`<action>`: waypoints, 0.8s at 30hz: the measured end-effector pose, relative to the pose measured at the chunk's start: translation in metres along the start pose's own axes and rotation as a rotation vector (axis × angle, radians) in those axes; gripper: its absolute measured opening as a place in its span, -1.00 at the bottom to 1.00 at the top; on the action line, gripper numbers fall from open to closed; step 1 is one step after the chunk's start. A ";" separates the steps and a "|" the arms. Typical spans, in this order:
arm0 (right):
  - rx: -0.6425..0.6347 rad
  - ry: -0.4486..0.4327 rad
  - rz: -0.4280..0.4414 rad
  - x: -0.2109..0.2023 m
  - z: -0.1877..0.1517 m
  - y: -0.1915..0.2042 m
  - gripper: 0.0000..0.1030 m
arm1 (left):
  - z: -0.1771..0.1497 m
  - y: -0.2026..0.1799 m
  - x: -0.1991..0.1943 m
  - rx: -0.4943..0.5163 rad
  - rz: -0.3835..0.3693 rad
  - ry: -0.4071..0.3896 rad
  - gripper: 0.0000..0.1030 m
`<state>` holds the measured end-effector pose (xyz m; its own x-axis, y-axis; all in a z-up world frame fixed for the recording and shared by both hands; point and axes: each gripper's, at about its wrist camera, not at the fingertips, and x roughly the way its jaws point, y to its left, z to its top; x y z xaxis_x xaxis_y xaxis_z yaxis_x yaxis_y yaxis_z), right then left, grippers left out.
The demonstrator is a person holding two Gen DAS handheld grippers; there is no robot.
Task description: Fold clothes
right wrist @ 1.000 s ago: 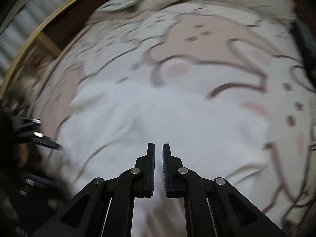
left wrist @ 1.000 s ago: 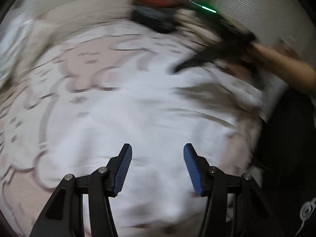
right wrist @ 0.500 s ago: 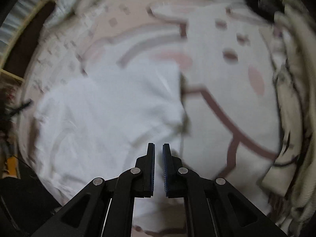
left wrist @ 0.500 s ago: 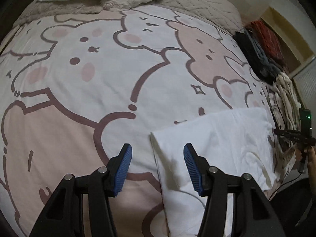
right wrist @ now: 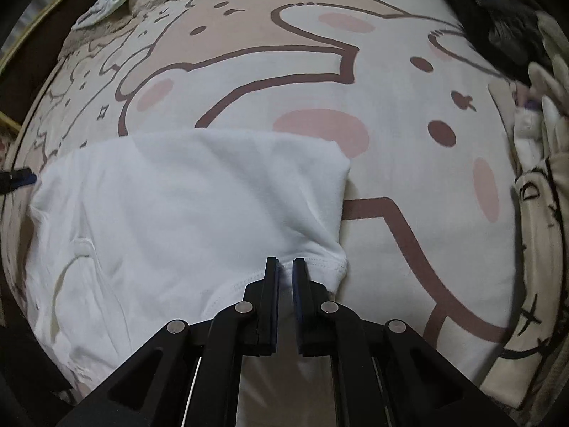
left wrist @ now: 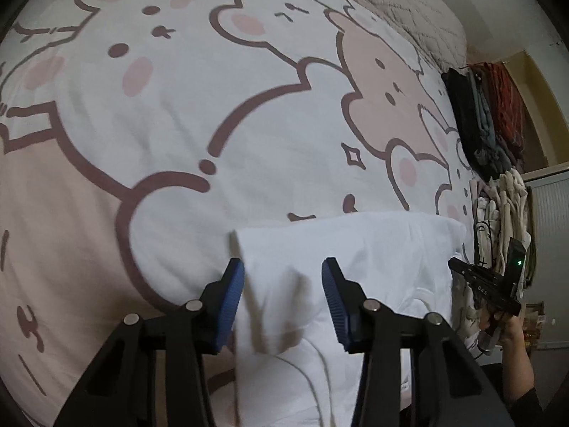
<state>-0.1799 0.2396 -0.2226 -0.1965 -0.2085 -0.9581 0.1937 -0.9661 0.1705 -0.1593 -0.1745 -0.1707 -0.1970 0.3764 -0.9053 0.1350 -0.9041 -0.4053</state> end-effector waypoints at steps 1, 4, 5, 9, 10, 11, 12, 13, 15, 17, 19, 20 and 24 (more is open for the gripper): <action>0.008 0.001 0.009 0.001 -0.001 -0.002 -0.87 | 0.001 -0.002 0.004 -0.003 0.010 0.013 -0.16; 0.016 -0.004 0.025 0.000 -0.001 -0.003 -0.87 | 0.003 -0.005 0.016 -0.023 0.066 0.055 -0.28; 0.014 -0.005 0.026 -0.001 -0.001 -0.002 -0.87 | 0.004 -0.006 0.018 -0.028 0.072 0.058 -0.37; 0.009 -0.016 0.026 -0.001 -0.003 0.000 -0.87 | 0.009 -0.013 0.012 -0.024 0.069 0.011 -0.92; 0.008 -0.018 0.027 -0.002 -0.005 -0.001 -0.87 | 0.010 -0.017 0.008 -0.005 0.098 -0.023 -0.93; 0.006 -0.021 0.028 -0.003 -0.005 -0.001 -0.87 | 0.011 -0.021 0.004 0.015 0.129 -0.059 -0.94; 0.005 -0.022 0.029 -0.002 -0.005 -0.001 -0.87 | 0.013 -0.025 -0.001 0.039 0.172 -0.105 -0.95; 0.003 -0.023 0.030 -0.002 -0.006 -0.001 -0.87 | 0.015 -0.027 -0.006 0.061 0.219 -0.143 -0.95; 0.000 -0.024 0.033 -0.002 -0.006 -0.001 -0.87 | 0.018 -0.021 -0.006 0.063 0.263 -0.149 -0.95; -0.005 -0.025 0.035 -0.003 -0.007 -0.002 -0.87 | 0.017 -0.014 -0.005 0.074 0.304 -0.142 -0.95; -0.010 -0.023 0.037 -0.005 -0.008 -0.003 -0.87 | 0.012 -0.020 -0.008 0.130 0.312 -0.162 -0.95; -0.012 -0.020 0.038 -0.006 -0.007 -0.003 -0.87 | 0.009 -0.025 -0.011 0.156 0.283 -0.169 -0.95; -0.008 -0.038 0.076 -0.026 0.001 -0.001 -0.87 | -0.013 -0.051 -0.006 0.324 0.202 -0.116 -0.95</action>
<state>-0.1760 0.2459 -0.1973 -0.2174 -0.2872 -0.9329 0.2169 -0.9461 0.2407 -0.1529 -0.1276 -0.1463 -0.3089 0.1759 -0.9347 -0.1272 -0.9816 -0.1427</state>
